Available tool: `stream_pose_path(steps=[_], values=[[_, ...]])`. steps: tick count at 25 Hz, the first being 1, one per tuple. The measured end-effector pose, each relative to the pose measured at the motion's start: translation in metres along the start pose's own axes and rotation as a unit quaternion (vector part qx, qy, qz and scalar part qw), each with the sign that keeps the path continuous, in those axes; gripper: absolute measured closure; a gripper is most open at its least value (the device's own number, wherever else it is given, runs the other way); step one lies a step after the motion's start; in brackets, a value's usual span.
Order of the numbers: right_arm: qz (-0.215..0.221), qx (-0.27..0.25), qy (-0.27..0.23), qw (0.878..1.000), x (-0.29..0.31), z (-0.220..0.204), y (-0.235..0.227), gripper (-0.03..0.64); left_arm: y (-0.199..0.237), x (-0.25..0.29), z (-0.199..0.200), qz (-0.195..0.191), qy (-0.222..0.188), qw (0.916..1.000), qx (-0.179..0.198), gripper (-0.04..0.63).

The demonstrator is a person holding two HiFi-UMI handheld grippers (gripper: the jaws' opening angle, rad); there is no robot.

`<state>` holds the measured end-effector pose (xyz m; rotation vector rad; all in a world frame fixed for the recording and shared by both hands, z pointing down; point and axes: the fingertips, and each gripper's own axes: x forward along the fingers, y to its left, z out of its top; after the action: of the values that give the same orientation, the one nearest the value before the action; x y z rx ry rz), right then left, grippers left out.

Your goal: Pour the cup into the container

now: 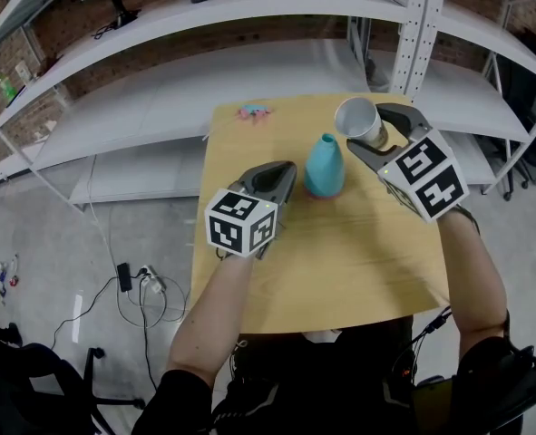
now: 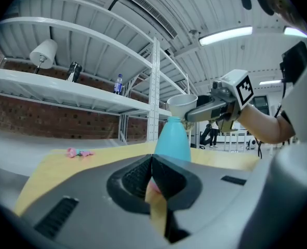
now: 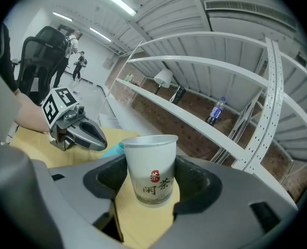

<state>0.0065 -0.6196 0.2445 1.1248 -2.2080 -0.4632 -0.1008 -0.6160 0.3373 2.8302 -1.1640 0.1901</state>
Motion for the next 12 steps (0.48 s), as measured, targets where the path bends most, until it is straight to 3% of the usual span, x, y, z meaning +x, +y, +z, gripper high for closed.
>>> stream_pose_path(steps=[12], values=[[-0.006,-0.067,0.033,0.997,0.0084,-0.0003,0.0061,0.325,-0.0032,0.0004,-0.0023,-0.013,0.001,0.9999,0.005,0.594]])
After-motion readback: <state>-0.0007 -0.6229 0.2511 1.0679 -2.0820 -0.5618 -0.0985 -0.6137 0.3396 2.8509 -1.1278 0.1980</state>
